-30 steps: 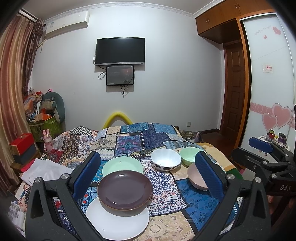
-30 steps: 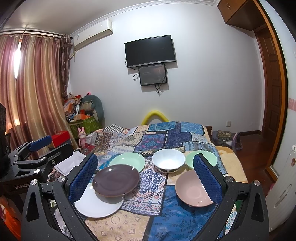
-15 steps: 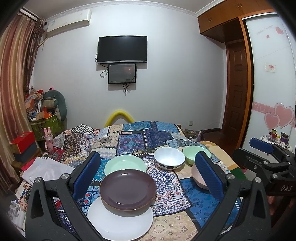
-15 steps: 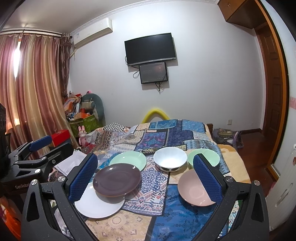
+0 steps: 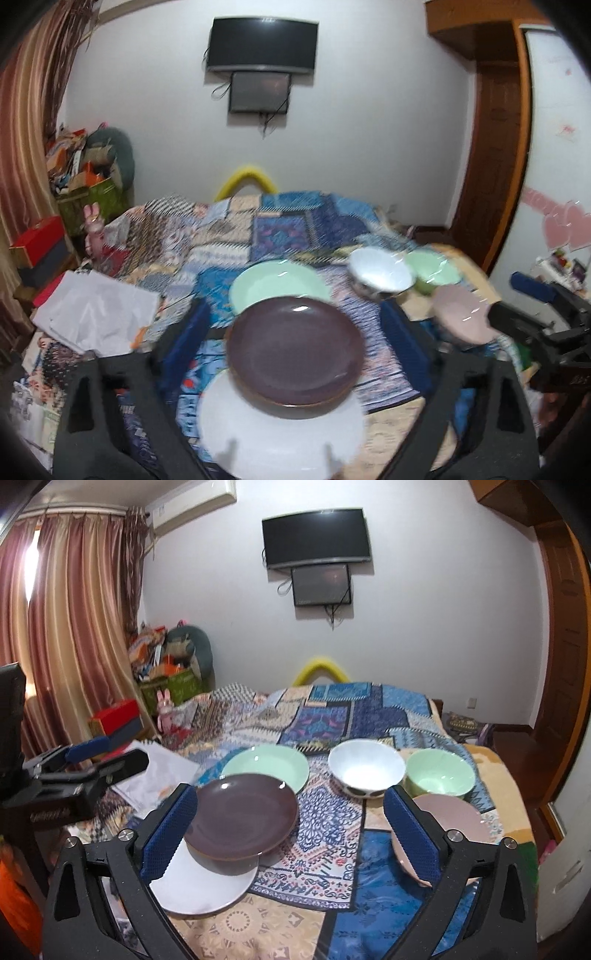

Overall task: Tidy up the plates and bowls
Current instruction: 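Grasp the dark brown plate rim with the right tool and lift it, then carry the dark brown plate off the white plate with the right tool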

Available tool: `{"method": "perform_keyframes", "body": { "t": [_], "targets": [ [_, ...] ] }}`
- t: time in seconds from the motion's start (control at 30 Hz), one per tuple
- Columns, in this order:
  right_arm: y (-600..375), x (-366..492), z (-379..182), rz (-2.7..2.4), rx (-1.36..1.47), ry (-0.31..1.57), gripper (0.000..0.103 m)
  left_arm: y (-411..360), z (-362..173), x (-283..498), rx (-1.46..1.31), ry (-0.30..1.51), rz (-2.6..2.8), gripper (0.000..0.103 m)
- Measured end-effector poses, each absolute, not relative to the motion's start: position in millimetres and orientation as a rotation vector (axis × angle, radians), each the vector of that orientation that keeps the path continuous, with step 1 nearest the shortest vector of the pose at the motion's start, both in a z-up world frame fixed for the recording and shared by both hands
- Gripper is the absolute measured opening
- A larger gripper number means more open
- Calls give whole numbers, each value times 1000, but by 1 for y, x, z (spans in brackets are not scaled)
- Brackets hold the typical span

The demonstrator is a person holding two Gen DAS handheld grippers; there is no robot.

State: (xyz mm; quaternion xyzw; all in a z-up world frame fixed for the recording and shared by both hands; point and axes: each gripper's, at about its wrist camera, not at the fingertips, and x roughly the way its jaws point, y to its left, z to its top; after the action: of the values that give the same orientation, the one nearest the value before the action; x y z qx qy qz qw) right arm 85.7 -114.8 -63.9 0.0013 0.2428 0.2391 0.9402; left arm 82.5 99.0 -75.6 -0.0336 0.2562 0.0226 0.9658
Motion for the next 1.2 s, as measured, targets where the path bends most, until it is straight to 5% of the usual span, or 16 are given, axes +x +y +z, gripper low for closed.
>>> {"method": "perform_keyframes", "body": {
  "t": [0.43, 0.8, 1.2],
  "targets": [
    [-76, 156, -133, 516, 16, 772, 51, 175, -165, 158, -133, 804, -8, 50],
    [-62, 181, -174, 497, 11, 911, 31, 200, -201, 194, -159, 887, -55, 33],
    [-57, 197, -187, 500, 49, 957, 24, 205, -214, 210, -212, 945, -101, 23]
  ]
}}
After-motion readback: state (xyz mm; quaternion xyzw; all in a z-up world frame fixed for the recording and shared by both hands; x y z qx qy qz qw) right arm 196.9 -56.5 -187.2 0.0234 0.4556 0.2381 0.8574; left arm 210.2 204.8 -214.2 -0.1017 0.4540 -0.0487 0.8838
